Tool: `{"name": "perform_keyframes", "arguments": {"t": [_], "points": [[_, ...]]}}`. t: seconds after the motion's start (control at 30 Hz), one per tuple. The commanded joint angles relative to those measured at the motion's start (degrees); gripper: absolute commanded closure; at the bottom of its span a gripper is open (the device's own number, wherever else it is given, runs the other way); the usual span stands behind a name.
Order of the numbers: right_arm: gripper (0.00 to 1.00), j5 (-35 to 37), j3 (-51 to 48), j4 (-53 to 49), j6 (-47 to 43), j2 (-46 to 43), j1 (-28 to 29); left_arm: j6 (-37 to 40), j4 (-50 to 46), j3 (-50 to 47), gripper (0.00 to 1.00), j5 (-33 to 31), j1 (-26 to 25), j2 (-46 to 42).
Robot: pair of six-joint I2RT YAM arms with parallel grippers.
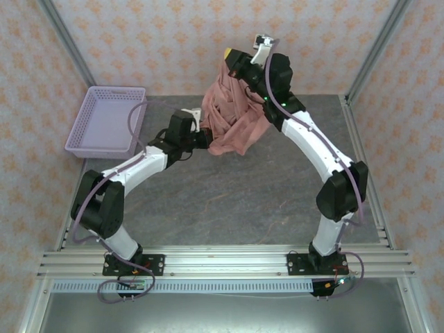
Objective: Fold the inside-out t-shirt
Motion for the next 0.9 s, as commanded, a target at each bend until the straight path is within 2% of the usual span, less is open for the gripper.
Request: {"name": "perform_keyframes", "arguments": {"t": [0.0, 0.07, 0.17, 0.33, 0.53, 0.6, 0.77, 0.87], "points": [[1.0, -0.04, 2.74, 6.34, 4.33, 1.76, 1.26, -0.12, 2.66, 1.85, 1.0, 0.38, -1.3, 0.94], [1.0, -1.7, 4.29, 4.93, 4.23, 1.9, 1.13, -0.83, 1.52, 1.89, 1.0, -2.1, -1.45, 1.78], [1.0, -2.74, 3.84, -0.13, -0.27, -1.16, 0.5, -3.31, -1.84, -0.01, 1.0, -9.01, 0.06, 2.23], [1.0, -8.84, 1.58, -11.69, -10.13, -7.82, -1.83, -9.42, 1.38, -9.64, 1.0, -10.27, 6.85, 1.36], [1.0, -14.63, -4.95, -18.09, -16.03, -15.08, -5.74, -9.15, 1.6, -16.54, 0.99, -14.66, 9.39, -1.51], [1.0, -15.81, -6.52, -20.36, -17.71, -16.17, -6.06, -8.32, 1.96, -17.93, 0.92, -14.82, 9.34, -3.41], [1.0, -17.21, -9.63, -24.97, -20.12, -16.6, -6.33, -6.24, 1.07, -20.19, 0.57, -12.96, 8.72, -11.66], [1.0, -16.98, -11.83, -25.61, -20.63, -17.48, -6.3, -2.96, -0.85, -20.56, 0.4, -12.99, 5.59, -18.34]]}}
